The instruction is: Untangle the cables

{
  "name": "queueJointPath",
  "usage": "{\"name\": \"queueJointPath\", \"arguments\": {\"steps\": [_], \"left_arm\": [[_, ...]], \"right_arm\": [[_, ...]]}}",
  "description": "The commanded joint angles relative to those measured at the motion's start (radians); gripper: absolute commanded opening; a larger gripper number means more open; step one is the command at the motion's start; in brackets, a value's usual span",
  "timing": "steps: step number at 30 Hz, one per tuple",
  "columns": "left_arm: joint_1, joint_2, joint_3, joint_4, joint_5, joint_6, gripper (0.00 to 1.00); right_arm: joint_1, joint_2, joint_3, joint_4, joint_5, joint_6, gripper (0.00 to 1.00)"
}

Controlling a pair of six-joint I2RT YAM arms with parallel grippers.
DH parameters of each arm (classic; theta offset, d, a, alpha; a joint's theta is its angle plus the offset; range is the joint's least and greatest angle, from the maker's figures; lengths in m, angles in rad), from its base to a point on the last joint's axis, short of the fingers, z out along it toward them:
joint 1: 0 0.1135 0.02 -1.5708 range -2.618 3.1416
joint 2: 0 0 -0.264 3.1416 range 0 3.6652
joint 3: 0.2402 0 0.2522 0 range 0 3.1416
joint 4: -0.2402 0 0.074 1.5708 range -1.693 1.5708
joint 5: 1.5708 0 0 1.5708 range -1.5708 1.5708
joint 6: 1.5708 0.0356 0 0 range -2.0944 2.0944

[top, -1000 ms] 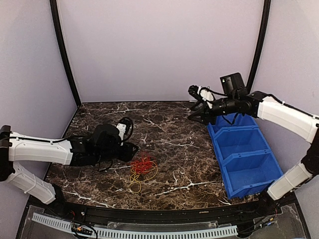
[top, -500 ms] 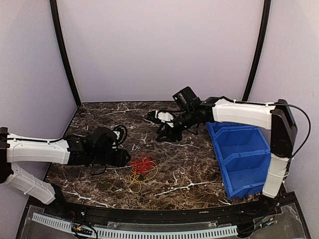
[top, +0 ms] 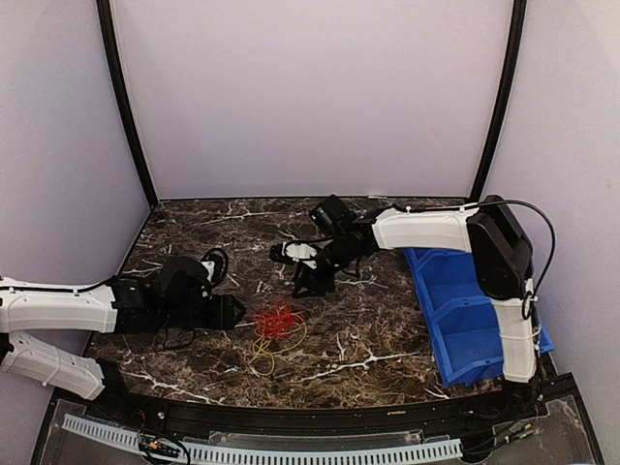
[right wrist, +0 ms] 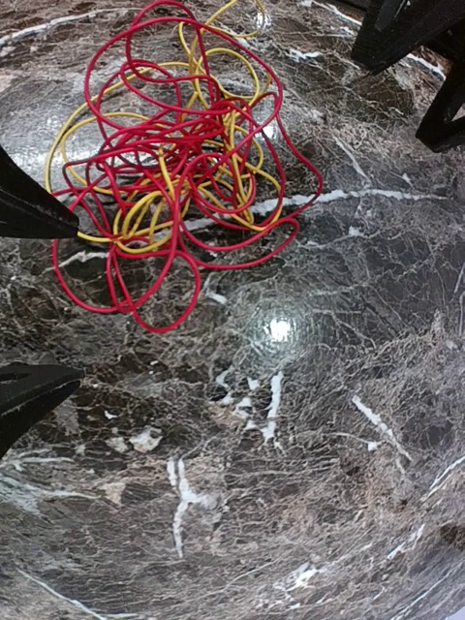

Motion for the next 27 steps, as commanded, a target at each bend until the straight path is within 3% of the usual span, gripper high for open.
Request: {"name": "queueJointPath", "arguments": {"steps": [1, 10, 16, 19, 21, 27], "left_arm": [[0.005, -0.057, -0.043, 0.052, -0.015, -0.019, 0.56], [0.005, -0.109, -0.068, 0.091, -0.023, 0.006, 0.56], [0.005, -0.102, -0.075, 0.113, -0.027, 0.018, 0.56], [0.006, -0.094, -0.081, 0.143, -0.022, 0.037, 0.56], [0.005, -0.090, -0.096, 0.192, -0.004, 0.073, 0.56], [0.004, -0.142, -0.184, 0.480, 0.072, 0.210, 0.63]], "right_arm": [[0.036, 0.056, 0.076, 0.004, 0.009, 0.001, 0.47], [0.050, 0.132, 0.137, 0.003, 0.036, -0.004, 0.42], [0.052, 0.135, 0.141, 0.007, 0.016, -0.006, 0.24], [0.052, 0.128, 0.145, 0.000, -0.002, 0.001, 0.05], [0.054, 0.104, 0.147, -0.018, -0.024, 0.014, 0.00], [0.073, -0.100, 0.083, -0.024, -0.067, 0.056, 0.00]]}}
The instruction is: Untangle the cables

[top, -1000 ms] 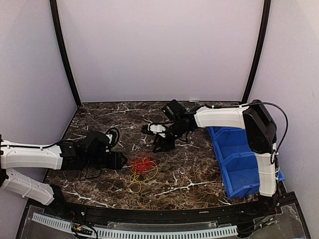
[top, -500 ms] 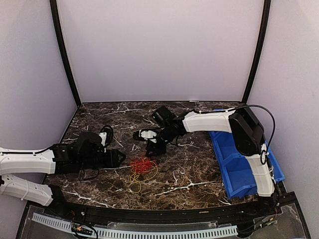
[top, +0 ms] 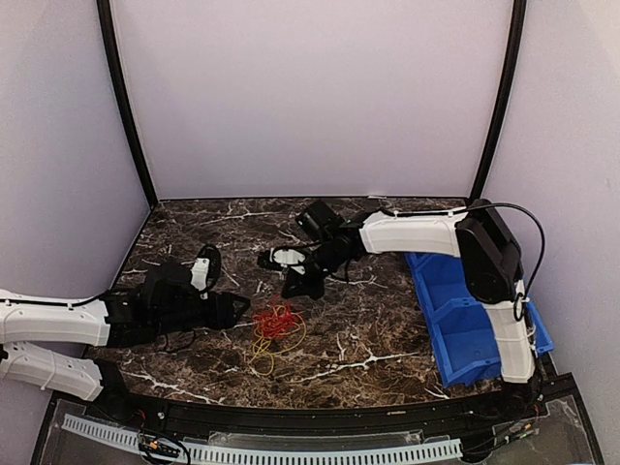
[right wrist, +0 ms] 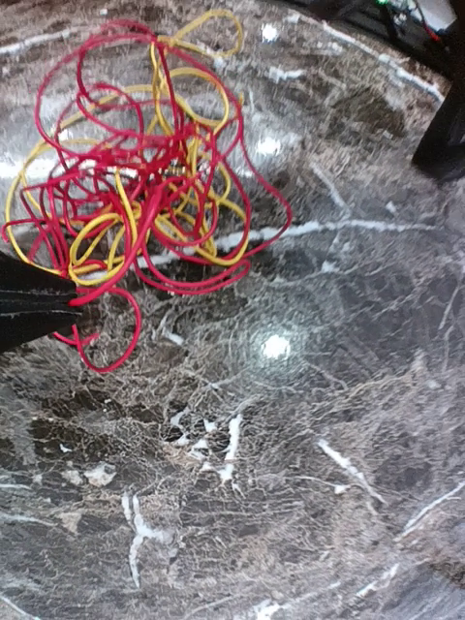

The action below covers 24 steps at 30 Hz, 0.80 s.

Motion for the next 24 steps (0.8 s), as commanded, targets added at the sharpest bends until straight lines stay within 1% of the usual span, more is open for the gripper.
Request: {"name": "queueJointPath", "arguments": {"steps": [1, 2, 4, 9, 12, 15, 17, 18, 19, 20, 21, 24], "left_arm": [[0.004, -0.069, -0.090, 0.314, 0.072, 0.132, 0.65], [0.003, -0.085, -0.104, 0.406, 0.103, 0.161, 0.66], [0.003, -0.091, -0.125, 0.496, 0.135, 0.194, 0.69], [0.004, -0.036, -0.077, 0.598, 0.212, 0.280, 0.71], [0.003, 0.043, -0.042, 0.690, 0.240, 0.299, 0.71], [0.003, 0.166, -0.002, 0.776, 0.301, 0.302, 0.69], [0.003, 0.249, 0.036, 0.816, 0.328, 0.307, 0.63], [0.003, 0.275, 0.057, 0.834, 0.333, 0.308, 0.55], [0.001, 0.323, 0.064, 0.862, 0.341, 0.310, 0.51], [0.003, 0.344, 0.069, 0.880, 0.349, 0.309, 0.44], [0.002, 0.386, 0.070, 0.912, 0.353, 0.303, 0.39], [0.001, 0.455, 0.068, 0.958, 0.380, 0.276, 0.31]], "right_arm": [[0.024, -0.217, -0.023, 0.000, -0.072, 0.056, 0.00], [0.024, -0.242, -0.020, -0.007, -0.084, 0.071, 0.00], [0.024, -0.279, -0.009, -0.022, -0.097, 0.091, 0.00], [0.034, -0.316, 0.053, -0.074, -0.125, 0.129, 0.00], [0.036, -0.322, 0.099, -0.105, -0.146, 0.145, 0.00], [0.036, -0.340, 0.113, -0.102, -0.167, 0.161, 0.00], [0.036, -0.353, 0.110, -0.093, -0.178, 0.169, 0.00], [0.036, -0.356, 0.111, -0.091, -0.184, 0.171, 0.00], [0.036, -0.358, 0.115, -0.095, -0.190, 0.173, 0.00], [0.036, -0.361, 0.120, -0.100, -0.197, 0.175, 0.00], [0.036, -0.365, 0.130, -0.107, -0.205, 0.177, 0.00], [0.036, -0.394, 0.155, -0.113, -0.233, 0.187, 0.00]]}}
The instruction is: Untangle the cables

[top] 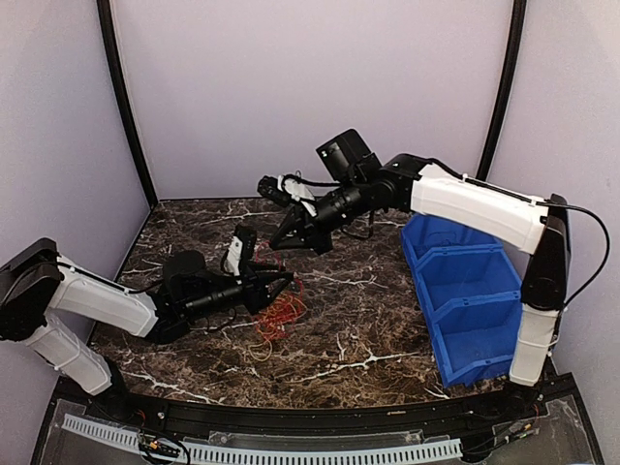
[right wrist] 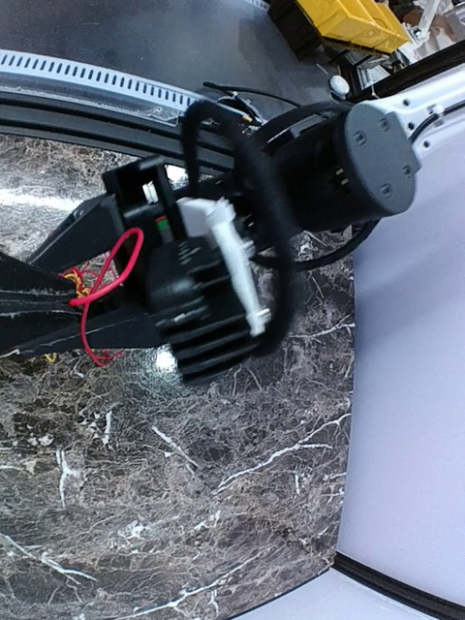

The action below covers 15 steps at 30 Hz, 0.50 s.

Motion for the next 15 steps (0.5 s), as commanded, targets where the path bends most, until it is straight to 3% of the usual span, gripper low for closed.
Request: {"name": "queueJointPath", "arguments": {"steps": [1, 15], "left_arm": [[0.002, 0.091, 0.010, 0.152, 0.067, -0.016, 0.28], [0.002, 0.175, -0.029, 0.189, 0.046, -0.051, 0.15]], "right_arm": [[0.010, -0.087, 0.071, 0.003, -0.080, 0.037, 0.00], [-0.032, -0.185, 0.447, -0.067, -0.148, 0.093, 0.00]]}}
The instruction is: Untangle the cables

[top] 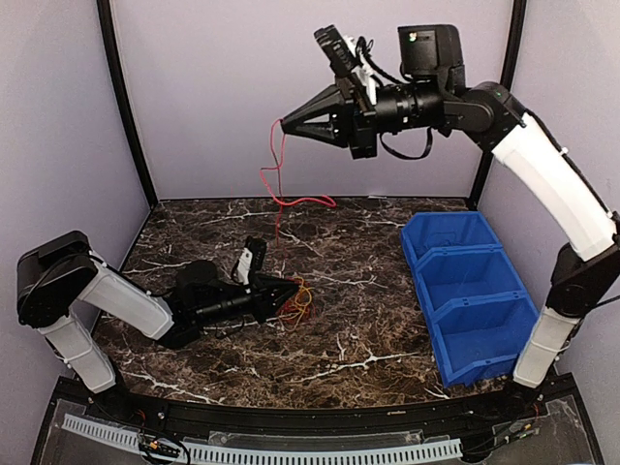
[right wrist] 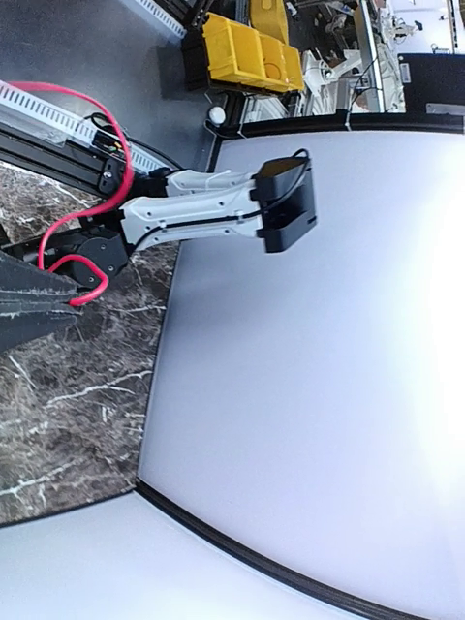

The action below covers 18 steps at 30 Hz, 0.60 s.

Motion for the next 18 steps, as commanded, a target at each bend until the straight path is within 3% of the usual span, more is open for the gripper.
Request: {"name": "queueJointPath", "arguments": {"steps": [1, 4, 8, 18], "left_arm": [[0.003, -0.009, -0.034, 0.047, -0.012, -0.013, 0.14], [0.003, -0.022, -0.068, 0.053, -0.030, -0.025, 0.12], [0.004, -0.055, -0.108, 0.052, -0.048, -0.034, 0.08], [0.003, -0.273, -0.176, -0.085, -0.112, -0.008, 0.01]], "right_arm": [[-0.032, -0.056, 0.095, -0.031, -0.028, 0.020, 0.00], [-0.055, -0.081, 0.085, -0.036, 0.003, 0.003, 0.00], [-0.087, -0.123, -0.055, 0.002, 0.010, -0.002, 0.00], [-0.159, -0.267, -0.677, 0.156, 0.154, -0.086, 0.00]]}}
